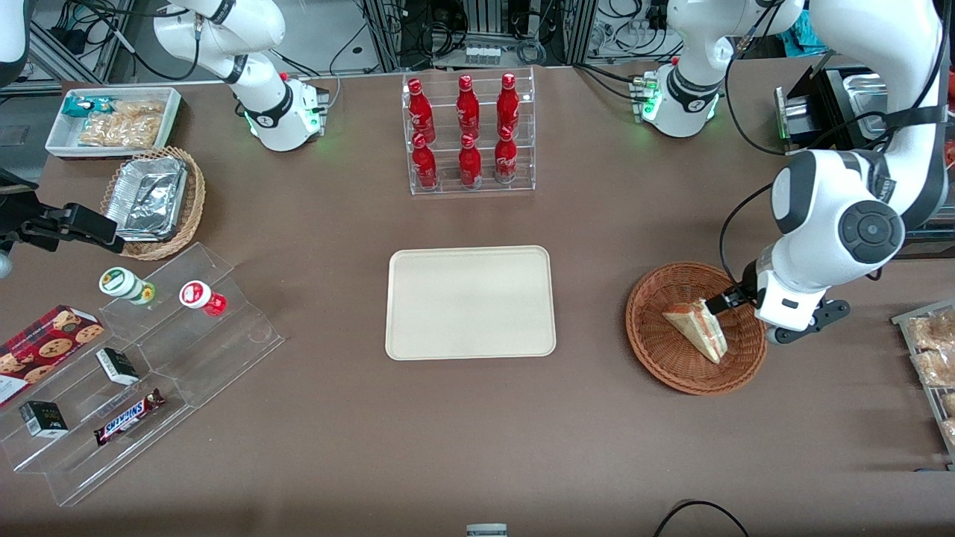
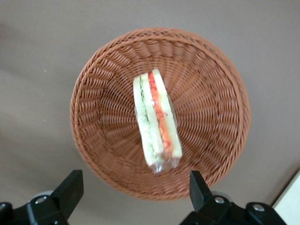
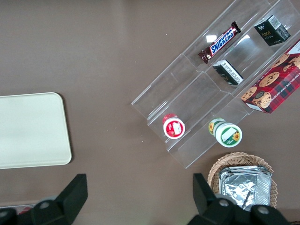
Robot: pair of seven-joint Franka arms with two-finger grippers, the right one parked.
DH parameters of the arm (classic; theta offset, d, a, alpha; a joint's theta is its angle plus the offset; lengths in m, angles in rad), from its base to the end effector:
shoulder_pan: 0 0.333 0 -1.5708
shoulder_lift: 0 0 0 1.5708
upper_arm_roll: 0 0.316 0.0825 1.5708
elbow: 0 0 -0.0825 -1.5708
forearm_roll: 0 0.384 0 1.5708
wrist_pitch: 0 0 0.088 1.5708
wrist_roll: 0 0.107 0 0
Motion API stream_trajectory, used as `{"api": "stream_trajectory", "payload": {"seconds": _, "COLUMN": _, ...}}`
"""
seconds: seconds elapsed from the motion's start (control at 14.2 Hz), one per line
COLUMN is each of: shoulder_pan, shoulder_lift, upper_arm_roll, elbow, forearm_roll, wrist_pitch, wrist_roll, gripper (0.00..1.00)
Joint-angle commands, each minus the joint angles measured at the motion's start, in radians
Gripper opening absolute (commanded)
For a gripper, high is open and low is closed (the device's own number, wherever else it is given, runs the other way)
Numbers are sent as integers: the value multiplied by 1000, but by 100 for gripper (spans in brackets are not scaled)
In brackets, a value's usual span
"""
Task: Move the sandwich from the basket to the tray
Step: 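Close the left gripper on the end of the wrapped sandwich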
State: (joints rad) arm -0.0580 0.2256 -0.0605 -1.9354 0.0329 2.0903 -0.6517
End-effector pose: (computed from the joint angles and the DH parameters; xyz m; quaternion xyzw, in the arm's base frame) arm 0.5924 -0.0676 0.3647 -0.9662 -0.2554 0.0298 0.0199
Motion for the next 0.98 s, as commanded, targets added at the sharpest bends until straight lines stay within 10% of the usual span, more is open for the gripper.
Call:
{"api": "stream_trajectory", "payload": {"seconds": 0.0, "shoulder_pan": -5, "shoulder_lift": -19, "upper_arm_roll": -4, "elbow": -80, "forearm_roll": 2, "wrist_pitch": 108, "wrist_roll": -182, "gripper": 100}}
{"api": "stream_trajectory", "payload": {"seconds": 0.91, "shoulder_pan": -31, "shoulder_lift": 136, "upper_arm_roll": -4, "elbow": -102, "forearm_roll": -7, "wrist_pitch": 263, "wrist_roll": -416, "gripper": 100}}
